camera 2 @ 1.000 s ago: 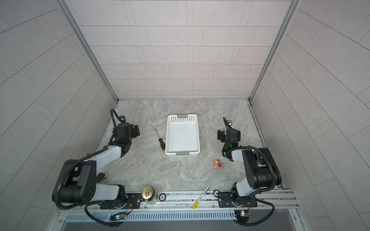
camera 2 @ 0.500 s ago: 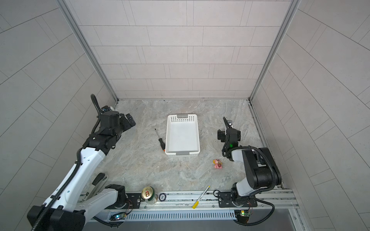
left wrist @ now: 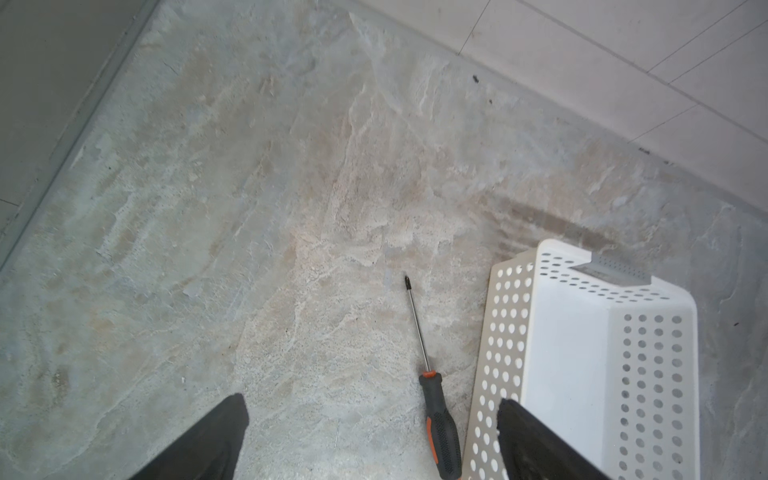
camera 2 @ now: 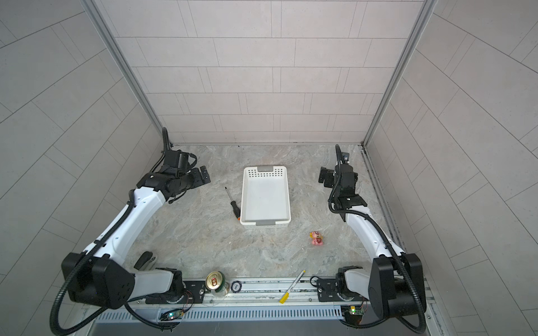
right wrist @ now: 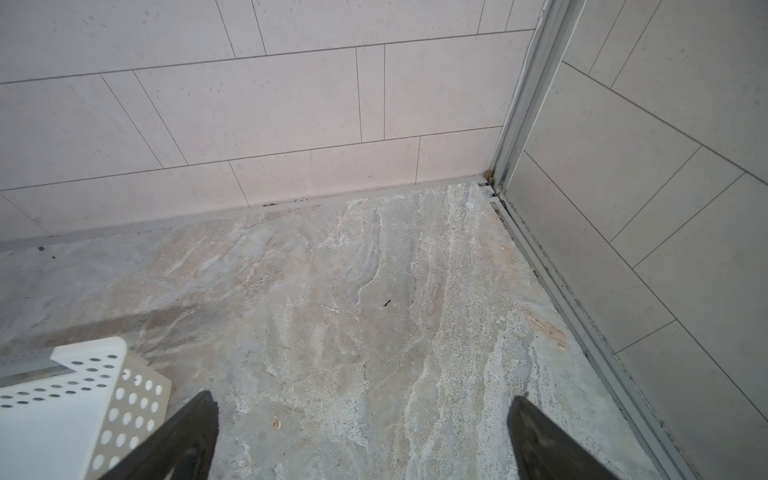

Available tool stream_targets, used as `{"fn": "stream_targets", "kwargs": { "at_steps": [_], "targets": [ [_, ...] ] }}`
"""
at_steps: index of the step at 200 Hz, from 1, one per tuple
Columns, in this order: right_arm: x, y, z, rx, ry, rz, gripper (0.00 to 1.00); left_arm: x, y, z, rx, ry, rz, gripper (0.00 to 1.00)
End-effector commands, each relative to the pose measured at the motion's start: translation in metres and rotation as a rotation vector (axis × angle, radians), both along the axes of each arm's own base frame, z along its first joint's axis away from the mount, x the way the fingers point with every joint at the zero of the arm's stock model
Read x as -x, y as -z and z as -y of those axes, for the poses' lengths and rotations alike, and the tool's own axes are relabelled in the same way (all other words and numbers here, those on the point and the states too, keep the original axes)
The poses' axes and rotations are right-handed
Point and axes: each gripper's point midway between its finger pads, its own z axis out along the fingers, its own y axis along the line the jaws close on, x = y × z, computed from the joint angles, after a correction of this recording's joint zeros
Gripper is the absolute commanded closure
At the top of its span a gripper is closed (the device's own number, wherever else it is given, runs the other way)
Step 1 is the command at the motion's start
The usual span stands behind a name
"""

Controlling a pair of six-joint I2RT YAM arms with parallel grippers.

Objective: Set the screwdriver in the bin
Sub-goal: 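Move the left gripper over the black-and-orange screwdriver while the right arm lifts slightly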

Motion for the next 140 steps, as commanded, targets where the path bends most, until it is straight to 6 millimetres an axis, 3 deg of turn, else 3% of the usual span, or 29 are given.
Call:
{"fn": "stream_targets", "kwargs": {
  "at_steps": [1,35,89,140],
  "targets": [
    [0.031,0.012,-0.003,-0.041,0.004,-0.16,0.0,0.008,-0.001,0.002,0.004,-0.017,-0.03,0.0],
    [0.045,-0.001,-0.019,-0.048,-0.108,-0.189,0.0,0.016,0.02,0.022,-0.062,-0.052,-0.085,0.0],
    [0.065,0.007,-0.025,-0.023,-0.168,-0.179,0.0,0.021,0.063,0.06,-0.047,-0.065,-0.225,0.0],
    [0.067,0.017,-0.03,-0.03,-0.202,-0.225,0.0,0.024,0.1,0.084,0.044,-0.066,-0.309,0.02]
  ]
}}
